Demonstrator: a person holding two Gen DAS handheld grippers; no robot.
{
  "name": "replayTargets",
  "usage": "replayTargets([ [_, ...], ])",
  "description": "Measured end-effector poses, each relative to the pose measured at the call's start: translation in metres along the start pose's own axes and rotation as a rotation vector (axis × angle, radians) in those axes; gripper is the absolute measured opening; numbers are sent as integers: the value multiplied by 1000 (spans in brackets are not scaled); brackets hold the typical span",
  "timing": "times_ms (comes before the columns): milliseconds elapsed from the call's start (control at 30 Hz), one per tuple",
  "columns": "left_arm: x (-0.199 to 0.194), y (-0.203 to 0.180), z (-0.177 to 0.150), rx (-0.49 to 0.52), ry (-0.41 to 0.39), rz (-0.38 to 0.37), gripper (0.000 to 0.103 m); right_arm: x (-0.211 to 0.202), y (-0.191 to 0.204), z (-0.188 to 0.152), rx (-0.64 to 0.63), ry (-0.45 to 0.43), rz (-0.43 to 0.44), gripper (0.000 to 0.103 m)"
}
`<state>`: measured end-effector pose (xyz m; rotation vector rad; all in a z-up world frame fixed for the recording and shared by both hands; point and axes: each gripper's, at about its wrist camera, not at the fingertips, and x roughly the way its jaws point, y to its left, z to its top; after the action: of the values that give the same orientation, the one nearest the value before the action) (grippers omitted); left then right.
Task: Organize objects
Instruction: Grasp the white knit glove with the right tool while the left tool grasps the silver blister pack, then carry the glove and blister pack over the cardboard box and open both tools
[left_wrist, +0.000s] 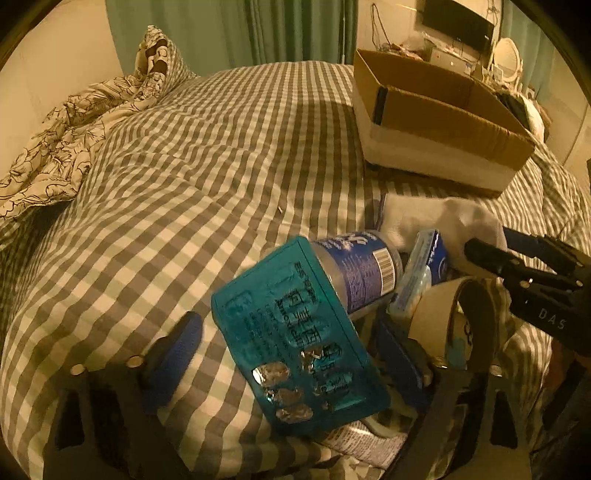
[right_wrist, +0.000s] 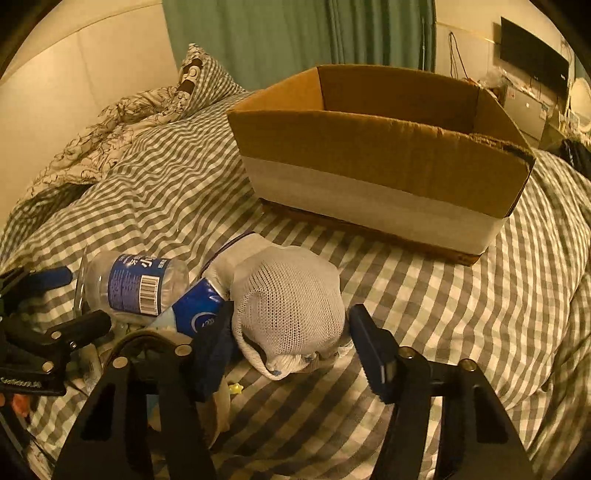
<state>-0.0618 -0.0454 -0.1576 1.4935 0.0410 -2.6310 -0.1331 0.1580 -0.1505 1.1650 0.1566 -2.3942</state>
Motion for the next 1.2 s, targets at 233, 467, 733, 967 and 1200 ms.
replayTargets([
  [233,-6,4,-4,1,15,-87,58,-29,-9,-10,56,2,-40,55],
  [467,-28,2,0,23,-35,-88,17,-67,-19,-22,91,-21,-61,55],
  [733,-67,8,15,19,-144,-72,7,-109,-19,-18,84,-91,-85,55],
  [967,-93,-3,41,40,-224,-103,7,-142,-15,3,48,-177,-103,54],
  [1200,-119,-38,101,109,-332,-188,7,-167,-22,50,19,-295,-106,53],
])
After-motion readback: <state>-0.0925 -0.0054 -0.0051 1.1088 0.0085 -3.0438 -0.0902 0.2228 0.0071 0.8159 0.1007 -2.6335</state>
